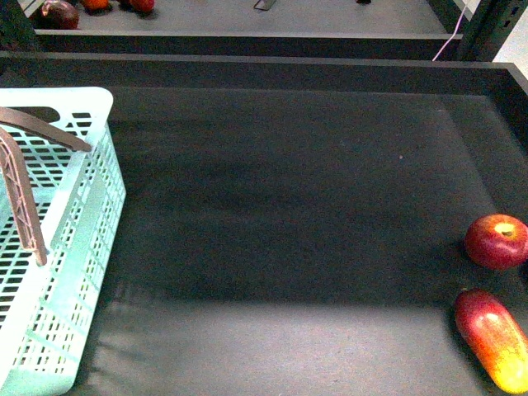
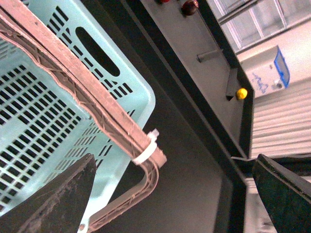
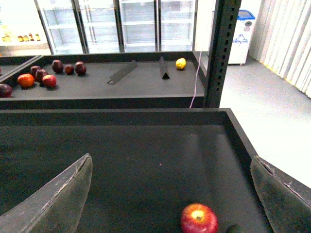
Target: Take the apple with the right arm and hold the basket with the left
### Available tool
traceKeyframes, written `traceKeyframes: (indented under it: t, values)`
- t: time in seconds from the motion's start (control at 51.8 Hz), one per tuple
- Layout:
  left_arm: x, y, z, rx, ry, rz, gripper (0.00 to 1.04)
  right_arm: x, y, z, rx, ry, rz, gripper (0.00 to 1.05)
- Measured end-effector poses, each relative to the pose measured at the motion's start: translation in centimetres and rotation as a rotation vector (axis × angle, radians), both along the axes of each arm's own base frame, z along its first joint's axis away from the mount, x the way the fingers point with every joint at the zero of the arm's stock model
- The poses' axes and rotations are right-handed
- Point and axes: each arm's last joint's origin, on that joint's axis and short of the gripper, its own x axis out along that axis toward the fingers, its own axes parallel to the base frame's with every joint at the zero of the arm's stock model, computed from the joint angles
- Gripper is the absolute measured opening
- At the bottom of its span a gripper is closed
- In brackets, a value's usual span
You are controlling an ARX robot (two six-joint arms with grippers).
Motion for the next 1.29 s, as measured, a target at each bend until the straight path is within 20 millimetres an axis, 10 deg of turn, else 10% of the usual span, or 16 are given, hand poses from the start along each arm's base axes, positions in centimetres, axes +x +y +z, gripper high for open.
traceKeyframes:
  t: [0.463, 0.946, 1.293]
  values:
    - [10.3, 3.7, -4.1, -0.353, 0.137, 0.229, 0.98, 0.0, 0.0, 0.0, 0.0, 0.0, 0.0, 0.96]
    - [11.9, 4.8, -6.2, -0.385, 0.228, 0.304, 0.98, 0.0, 0.0, 0.0, 0.0, 0.0, 0.0, 0.96]
    - [12.5, 5.4, -6.3, -0.414, 0.281, 0.363, 0.29, 0.0, 0.0, 0.0, 0.0, 0.0, 0.0, 0.96]
